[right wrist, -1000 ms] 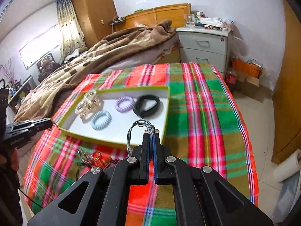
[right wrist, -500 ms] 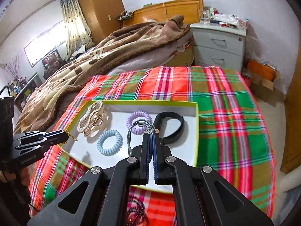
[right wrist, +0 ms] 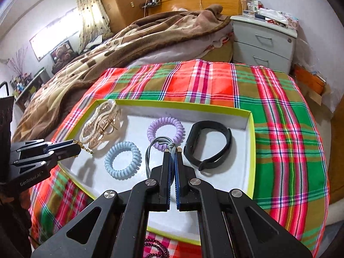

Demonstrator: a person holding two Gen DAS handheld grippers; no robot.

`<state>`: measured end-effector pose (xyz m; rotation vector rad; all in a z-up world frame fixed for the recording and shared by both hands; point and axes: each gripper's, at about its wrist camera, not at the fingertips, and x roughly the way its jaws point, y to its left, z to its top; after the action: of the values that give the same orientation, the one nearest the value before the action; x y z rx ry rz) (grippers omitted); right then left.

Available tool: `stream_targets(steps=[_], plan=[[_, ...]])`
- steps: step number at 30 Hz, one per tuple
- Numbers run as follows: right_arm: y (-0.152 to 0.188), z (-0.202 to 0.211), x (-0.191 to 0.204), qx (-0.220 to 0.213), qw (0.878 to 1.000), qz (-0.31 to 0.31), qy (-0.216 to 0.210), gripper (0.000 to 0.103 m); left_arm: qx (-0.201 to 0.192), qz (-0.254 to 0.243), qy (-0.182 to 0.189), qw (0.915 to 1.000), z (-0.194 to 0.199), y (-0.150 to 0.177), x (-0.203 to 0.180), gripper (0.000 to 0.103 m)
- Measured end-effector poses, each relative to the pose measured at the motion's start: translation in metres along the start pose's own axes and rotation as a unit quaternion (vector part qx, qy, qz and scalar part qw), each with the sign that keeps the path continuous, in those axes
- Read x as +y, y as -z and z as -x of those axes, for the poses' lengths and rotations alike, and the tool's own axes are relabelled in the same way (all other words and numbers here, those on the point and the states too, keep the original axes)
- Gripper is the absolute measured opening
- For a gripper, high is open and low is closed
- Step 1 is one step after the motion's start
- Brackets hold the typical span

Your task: Organize jewelry

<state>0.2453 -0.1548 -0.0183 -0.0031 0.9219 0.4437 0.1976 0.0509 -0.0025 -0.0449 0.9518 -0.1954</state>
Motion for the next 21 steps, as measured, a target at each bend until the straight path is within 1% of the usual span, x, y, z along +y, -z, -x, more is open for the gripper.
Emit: stream_targets(steps=[5, 8, 10, 18, 21], plan=[[0.001, -0.006, 0.0, 0.007, 1.0, 0.004, 0.006, 0.003, 0.012, 0.0, -0.002, 0.9999, -0.009, 0.002, 0.001, 0.01], [0.001, -0.009, 0.001, 0.013, 1.0, 0.009, 0.007, 0.003, 0.015, 0.003, -0.001, 0.9999, -0.012, 0.003, 0.002, 0.01], [0.002, -0.011, 0.002, 0.017, 1.0, 0.014, 0.013, 0.003, 0.015, 0.005, -0.006, 0.9999, -0.013, 0.003, 0.002, 0.01], [0.003, -0.016, 0.004, 0.025, 0.999, 0.03, 0.027, 0.003, 0.02, 0.014, -0.003, 0.9997, -0.016, 0.003, 0.003, 0.011], [0.003, -0.016, 0.005, 0.022, 0.999, 0.036, 0.034, 0.007, 0.021, 0.016, -0.001, 0.9996, -0.016, 0.003, 0.003, 0.013]])
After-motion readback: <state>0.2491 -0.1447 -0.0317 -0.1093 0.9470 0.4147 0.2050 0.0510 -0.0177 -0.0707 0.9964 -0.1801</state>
